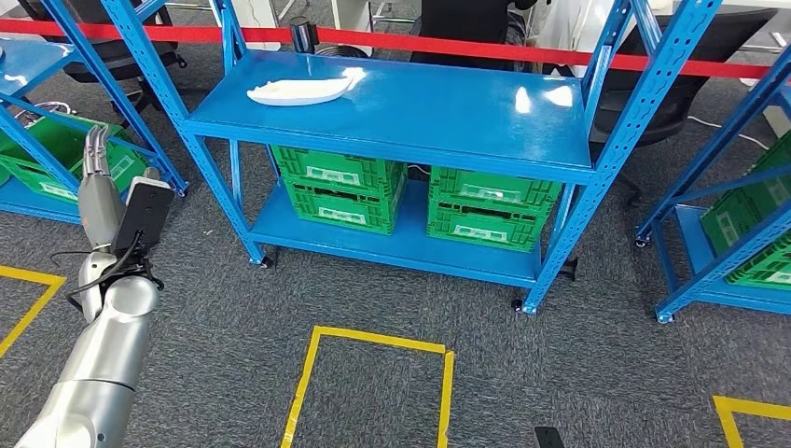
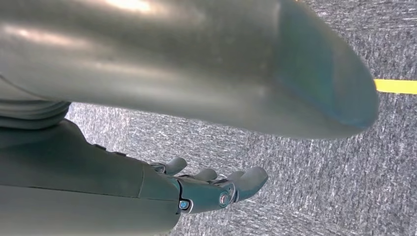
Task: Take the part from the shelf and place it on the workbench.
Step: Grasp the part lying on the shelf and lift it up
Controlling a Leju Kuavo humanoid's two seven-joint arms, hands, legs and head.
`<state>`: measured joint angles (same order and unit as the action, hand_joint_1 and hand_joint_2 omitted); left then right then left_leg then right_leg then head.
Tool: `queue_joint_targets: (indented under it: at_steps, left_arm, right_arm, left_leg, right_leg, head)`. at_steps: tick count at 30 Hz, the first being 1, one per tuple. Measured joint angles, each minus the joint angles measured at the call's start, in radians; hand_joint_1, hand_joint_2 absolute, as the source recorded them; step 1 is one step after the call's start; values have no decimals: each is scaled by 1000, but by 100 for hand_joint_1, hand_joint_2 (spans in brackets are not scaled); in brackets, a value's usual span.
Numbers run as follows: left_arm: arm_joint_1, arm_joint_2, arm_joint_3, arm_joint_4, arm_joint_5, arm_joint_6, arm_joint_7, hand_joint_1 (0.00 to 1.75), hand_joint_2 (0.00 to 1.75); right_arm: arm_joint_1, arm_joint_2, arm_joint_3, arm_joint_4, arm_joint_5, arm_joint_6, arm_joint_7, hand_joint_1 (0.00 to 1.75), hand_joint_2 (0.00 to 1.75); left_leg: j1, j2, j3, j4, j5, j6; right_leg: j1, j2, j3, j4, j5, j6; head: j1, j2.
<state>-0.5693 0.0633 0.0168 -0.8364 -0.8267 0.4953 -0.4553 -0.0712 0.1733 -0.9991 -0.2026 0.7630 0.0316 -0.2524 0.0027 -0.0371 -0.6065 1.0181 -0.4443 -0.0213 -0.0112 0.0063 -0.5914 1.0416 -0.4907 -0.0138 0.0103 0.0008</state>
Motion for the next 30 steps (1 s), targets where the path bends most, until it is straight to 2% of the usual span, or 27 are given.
queue_joint_targets:
  at_steps: [30]
  left_arm:
    - [0,0,0,10,1,14,-14,0,0]
  right_arm:
    - [0,5,-7,0,0,10,13,0,0]
  left_leg:
    - [0,0,0,0,0,0]
  right_leg:
    - [0,0,0,0,0,0]
  head:
    - [0,0]
